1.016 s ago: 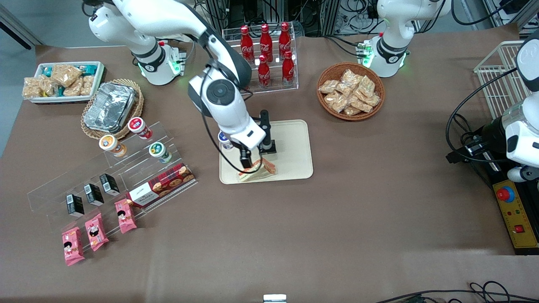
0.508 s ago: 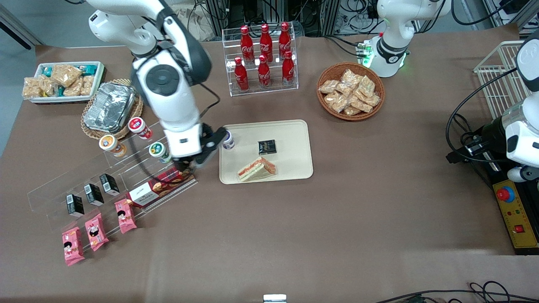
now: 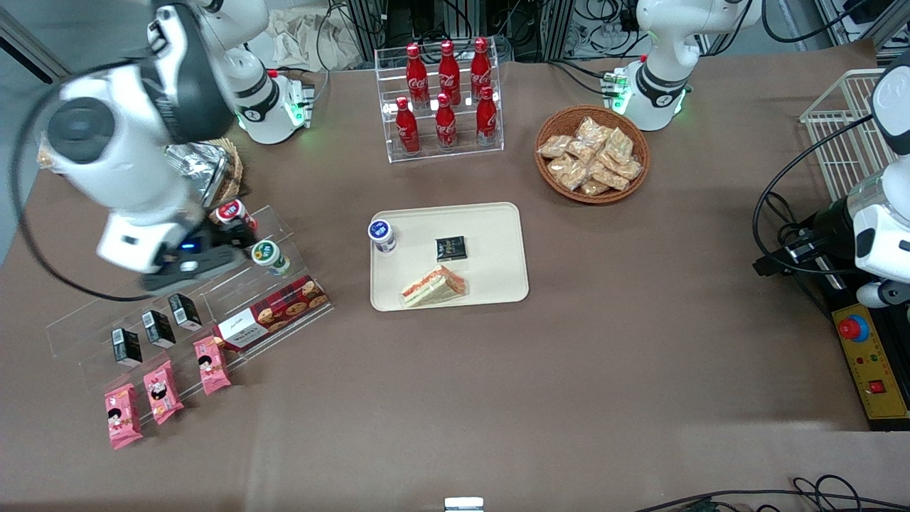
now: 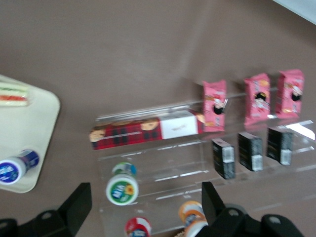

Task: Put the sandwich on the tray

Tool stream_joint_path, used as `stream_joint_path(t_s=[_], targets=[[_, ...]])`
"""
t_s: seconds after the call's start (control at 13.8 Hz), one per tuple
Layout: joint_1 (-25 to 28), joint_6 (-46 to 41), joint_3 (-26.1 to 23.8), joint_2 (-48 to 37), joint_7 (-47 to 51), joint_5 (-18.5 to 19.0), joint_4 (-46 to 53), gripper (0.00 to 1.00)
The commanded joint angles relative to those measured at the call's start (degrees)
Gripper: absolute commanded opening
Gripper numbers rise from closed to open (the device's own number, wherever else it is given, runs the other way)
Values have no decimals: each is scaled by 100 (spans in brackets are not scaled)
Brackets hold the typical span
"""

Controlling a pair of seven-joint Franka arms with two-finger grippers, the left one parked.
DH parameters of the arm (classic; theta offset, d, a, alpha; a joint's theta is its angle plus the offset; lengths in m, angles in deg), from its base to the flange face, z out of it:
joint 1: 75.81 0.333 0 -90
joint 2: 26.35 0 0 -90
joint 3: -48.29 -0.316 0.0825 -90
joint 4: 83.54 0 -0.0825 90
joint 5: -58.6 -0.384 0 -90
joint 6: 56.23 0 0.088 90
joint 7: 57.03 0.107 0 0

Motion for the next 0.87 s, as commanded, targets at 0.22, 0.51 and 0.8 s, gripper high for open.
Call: stream_joint_path(t_s=[0.22,0.51,0.8], targets=[[-1495,-430,-344,-456,-222,40,-42,99],[-2067,-378,-327,-597,-364,-170,-33,99],[-2420,-237,-326,-580,-522,-646,-42,99]])
